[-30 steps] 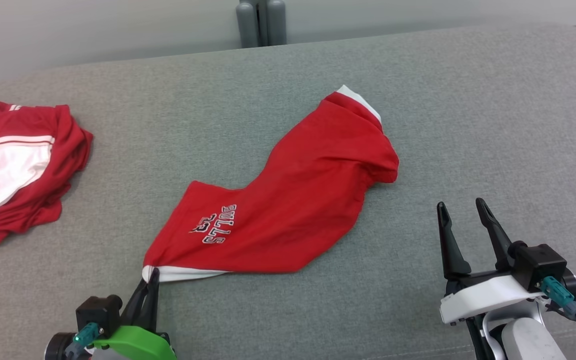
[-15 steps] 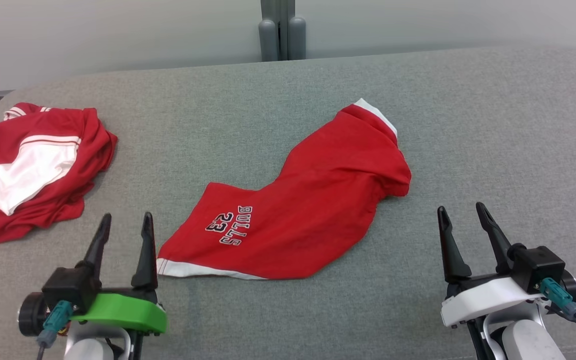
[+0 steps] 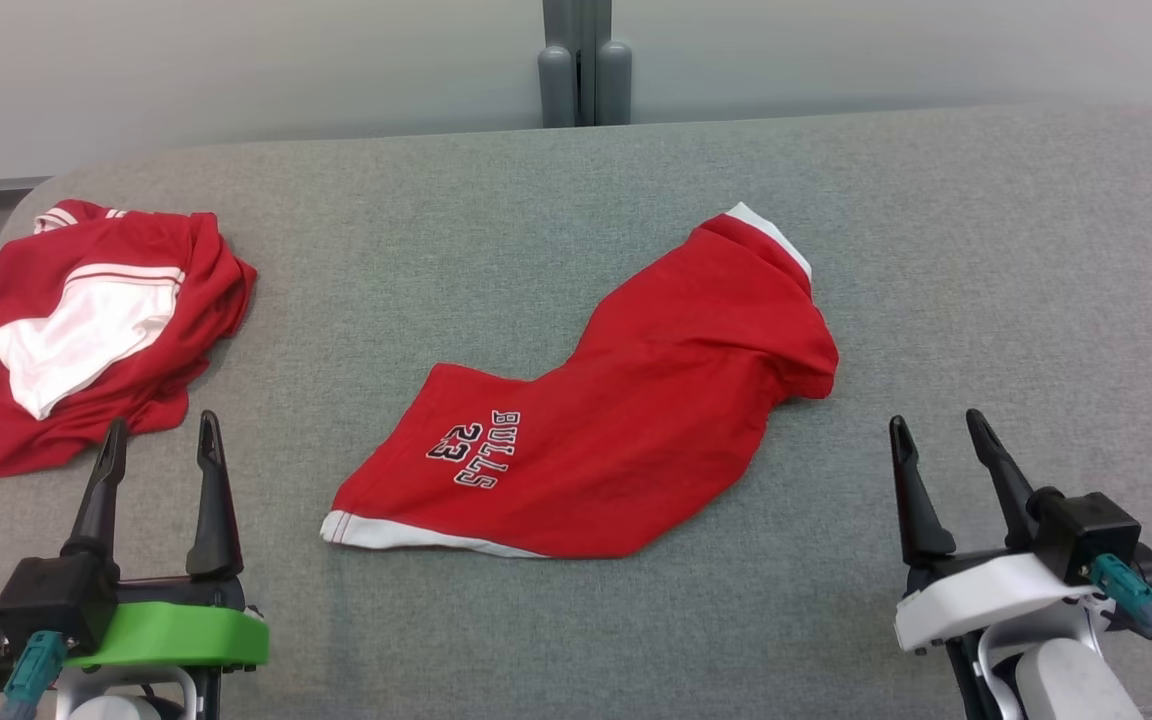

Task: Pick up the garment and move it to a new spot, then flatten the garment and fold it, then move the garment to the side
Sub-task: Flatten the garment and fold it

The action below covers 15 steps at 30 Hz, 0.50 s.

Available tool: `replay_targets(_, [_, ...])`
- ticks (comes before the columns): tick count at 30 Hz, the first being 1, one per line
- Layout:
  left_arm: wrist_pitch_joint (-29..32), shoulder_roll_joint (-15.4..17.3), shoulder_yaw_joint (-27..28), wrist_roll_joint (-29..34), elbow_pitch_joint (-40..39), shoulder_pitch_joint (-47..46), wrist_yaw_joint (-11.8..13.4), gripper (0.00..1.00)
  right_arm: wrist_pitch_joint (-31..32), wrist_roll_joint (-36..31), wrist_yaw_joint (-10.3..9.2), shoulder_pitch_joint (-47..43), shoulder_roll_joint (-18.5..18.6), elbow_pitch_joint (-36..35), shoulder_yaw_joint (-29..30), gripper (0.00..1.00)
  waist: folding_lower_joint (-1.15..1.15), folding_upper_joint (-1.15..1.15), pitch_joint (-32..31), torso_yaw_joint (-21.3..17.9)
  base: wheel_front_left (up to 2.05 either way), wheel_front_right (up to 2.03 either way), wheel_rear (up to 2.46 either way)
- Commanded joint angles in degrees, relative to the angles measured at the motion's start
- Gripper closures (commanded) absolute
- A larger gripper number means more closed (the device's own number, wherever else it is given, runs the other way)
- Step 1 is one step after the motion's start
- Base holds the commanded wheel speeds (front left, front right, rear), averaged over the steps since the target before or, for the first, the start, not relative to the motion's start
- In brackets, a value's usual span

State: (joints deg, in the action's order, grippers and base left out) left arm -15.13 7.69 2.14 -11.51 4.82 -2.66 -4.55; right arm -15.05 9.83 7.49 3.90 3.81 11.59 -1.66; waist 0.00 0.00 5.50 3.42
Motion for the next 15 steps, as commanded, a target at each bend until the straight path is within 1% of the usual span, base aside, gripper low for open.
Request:
replay_targets(1, [0.0,-0.5,0.4,0.3,0.2,0.8,-0.4,0.0,-0.2,0.0,0.01,1.3,0.6,0.1,0.0,0.0,0.0,0.0,0.1,0.2,0.0,0.0,0.0])
replay_targets(7, [0.0,-1.6,0.6,1.6,0.8,-0.4,-1.5,0.0,-0.2,-0.6,0.01,7.2,3.5,2.1,-1.7,0.0,0.0,0.0,1.3,1.3,0.0,0.0,0.0])
replay_targets(15, [0.0,-2.8,-0.3,2.4,1.7,-2.6,-2.3,0.0,0.3,-1.1,0.01,17.2,6.4,9.5,-3.8,0.0,0.0,0.0,3.9,3.7,0.0,0.0,0.0])
